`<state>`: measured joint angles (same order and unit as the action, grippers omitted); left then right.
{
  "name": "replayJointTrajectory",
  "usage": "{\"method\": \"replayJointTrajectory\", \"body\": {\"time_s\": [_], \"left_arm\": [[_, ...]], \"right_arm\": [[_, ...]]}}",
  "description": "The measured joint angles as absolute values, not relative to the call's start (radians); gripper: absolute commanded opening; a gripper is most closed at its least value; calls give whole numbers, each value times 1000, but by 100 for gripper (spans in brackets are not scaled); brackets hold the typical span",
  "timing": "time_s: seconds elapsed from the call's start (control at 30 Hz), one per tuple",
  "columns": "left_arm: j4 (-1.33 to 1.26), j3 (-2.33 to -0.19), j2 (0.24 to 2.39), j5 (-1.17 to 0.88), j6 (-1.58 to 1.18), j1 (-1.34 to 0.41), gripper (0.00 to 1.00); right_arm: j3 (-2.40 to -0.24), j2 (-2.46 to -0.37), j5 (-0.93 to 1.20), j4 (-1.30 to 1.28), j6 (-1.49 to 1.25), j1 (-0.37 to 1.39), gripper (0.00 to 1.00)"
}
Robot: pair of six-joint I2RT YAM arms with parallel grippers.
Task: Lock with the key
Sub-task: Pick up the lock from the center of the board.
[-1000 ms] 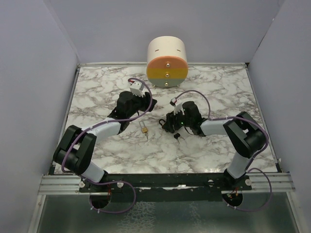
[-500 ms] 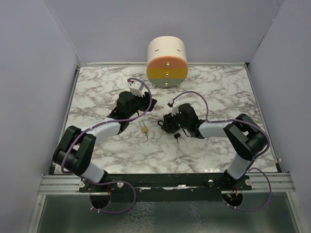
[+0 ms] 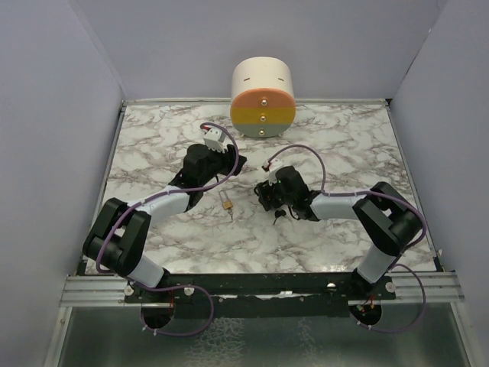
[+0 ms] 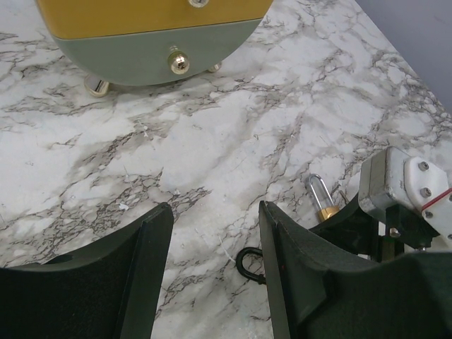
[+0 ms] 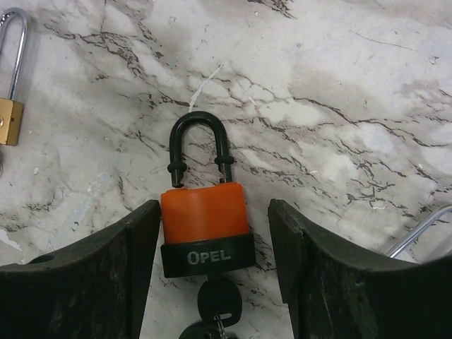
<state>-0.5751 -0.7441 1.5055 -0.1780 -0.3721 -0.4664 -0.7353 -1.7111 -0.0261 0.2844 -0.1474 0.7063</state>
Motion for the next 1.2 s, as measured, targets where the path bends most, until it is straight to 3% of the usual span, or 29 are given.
{"method": "replayJointTrajectory", "body": {"time_s": [0.27, 0.4, 0.5, 0.57, 0.6, 1.0, 1.2], "left_arm": [[-576, -744, 1507, -179, -374, -466, 55], [-576, -744, 1509, -179, -376, -466, 55], [-576, -746, 1511, -183, -376, -466, 54], [-576, -748, 1513, -186, -376, -466, 54], [-576, -750, 1514, -187, -376, -465, 54], [-590, -762, 1526, -194, -376, -457, 55], [-591, -762, 1526, -195, -376, -451, 55]], "right_arm": [[-764, -1715, -109, 218, -137, 753, 63], [-789, -1726, -132, 187, -152, 756, 55], [-805, -1738, -146, 176, -164, 760, 36], [-816, -1746, -149, 172, -171, 760, 9], [-821, -1749, -150, 168, -172, 762, 3], [-855, -1753, -195, 149, -173, 772, 2], [-773, -1670, -229, 173, -149, 771, 2]]}}
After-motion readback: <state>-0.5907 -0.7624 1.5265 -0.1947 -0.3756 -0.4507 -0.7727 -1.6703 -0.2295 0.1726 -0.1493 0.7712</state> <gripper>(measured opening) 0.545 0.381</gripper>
